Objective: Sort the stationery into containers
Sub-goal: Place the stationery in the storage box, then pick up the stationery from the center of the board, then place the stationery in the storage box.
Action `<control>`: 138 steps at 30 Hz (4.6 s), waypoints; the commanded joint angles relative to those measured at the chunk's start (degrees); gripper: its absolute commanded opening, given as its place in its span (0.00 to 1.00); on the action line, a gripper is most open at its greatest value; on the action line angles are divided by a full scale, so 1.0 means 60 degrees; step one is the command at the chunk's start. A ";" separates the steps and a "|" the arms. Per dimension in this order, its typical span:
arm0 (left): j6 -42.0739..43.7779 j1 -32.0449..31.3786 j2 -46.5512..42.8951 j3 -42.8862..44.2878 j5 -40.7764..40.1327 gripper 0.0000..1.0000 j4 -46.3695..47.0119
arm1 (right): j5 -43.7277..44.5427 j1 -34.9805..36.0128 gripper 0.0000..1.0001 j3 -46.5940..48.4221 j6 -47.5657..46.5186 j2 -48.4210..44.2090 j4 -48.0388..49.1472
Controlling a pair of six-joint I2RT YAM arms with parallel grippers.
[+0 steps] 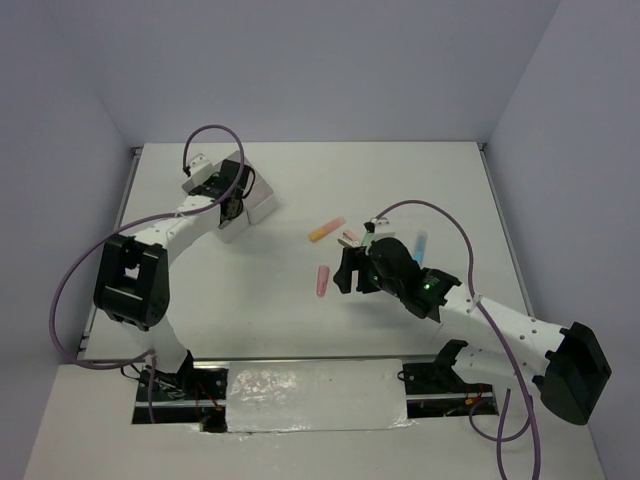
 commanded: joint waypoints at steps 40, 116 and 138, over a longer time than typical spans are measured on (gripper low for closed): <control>0.5586 -0.1621 -0.8000 -0.3727 0.5315 0.88 -0.1493 | 0.2019 -0.2517 0.68 0.1813 0.1612 0.4314 -0.1102; -0.0289 -0.3379 -0.7518 -0.5578 1.0501 0.37 0.5408 | 0.1858 0.3869 0.19 0.1975 -0.3324 0.0200 0.1505; 0.2890 -0.3321 -0.5880 -0.3148 0.2780 0.00 0.1572 | 0.2677 0.3459 1.00 0.0540 -0.3105 -0.2611 0.1331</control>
